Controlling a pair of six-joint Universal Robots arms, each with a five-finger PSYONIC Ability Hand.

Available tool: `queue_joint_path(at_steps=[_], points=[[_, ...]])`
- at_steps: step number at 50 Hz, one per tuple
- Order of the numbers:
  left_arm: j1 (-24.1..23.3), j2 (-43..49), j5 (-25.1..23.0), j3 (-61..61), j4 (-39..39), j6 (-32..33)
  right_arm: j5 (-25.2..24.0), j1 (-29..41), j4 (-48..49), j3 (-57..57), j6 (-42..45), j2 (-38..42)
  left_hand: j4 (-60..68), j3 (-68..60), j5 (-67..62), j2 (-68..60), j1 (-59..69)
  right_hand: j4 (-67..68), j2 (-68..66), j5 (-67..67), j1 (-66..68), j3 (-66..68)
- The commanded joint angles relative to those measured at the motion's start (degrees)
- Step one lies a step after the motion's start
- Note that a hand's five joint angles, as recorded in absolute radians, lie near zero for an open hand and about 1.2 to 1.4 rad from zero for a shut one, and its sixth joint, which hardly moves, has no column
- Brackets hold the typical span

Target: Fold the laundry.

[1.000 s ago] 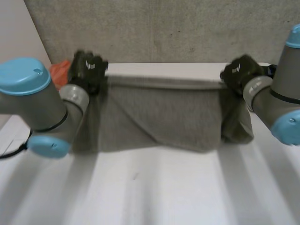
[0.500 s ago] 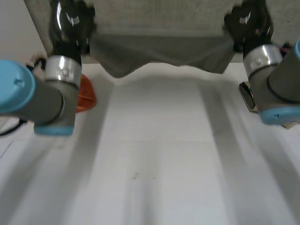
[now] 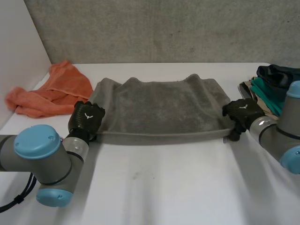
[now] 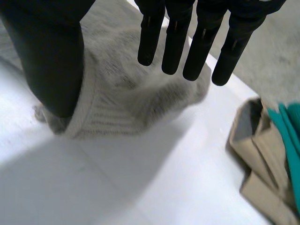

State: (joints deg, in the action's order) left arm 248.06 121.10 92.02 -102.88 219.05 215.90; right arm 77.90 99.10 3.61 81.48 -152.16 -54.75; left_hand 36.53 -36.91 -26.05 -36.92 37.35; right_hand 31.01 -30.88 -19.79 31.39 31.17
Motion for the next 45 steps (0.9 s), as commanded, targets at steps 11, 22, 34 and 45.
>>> queue_joint_path(at_steps=[11, 22, 34, 45], points=[[4.3, -2.9, 0.2, -1.4, -3.4, 0.1, -1.5, -4.5, -7.2, -0.5, -7.0, -0.9, 23.1, -22.7, -23.6, -22.7, 22.3, 48.9, -49.0, -50.1, 48.5, 48.8], [7.0, -9.9, -0.3, -4.1, -7.3, 0.0, -2.9, -4.8, -7.4, -0.3, -6.3, -1.5, 43.5, -43.1, -43.9, -43.1, 42.6, 49.0, -49.1, -50.2, 48.6, 48.8], [7.8, -31.7, -4.3, -5.1, -30.0, -0.1, -2.3, -7.5, -22.5, 1.9, 17.0, -23.8, 43.5, -43.1, -43.9, -43.1, 42.6, 49.0, -49.1, -50.2, 48.6, 48.8], [8.1, -40.0, -8.6, -1.1, -47.5, 0.9, 0.8, -7.2, -33.8, 4.2, 31.2, -36.6, 43.5, -43.1, -43.9, -43.1, 42.6, 49.0, -49.1, -50.2, 48.6, 48.8]])
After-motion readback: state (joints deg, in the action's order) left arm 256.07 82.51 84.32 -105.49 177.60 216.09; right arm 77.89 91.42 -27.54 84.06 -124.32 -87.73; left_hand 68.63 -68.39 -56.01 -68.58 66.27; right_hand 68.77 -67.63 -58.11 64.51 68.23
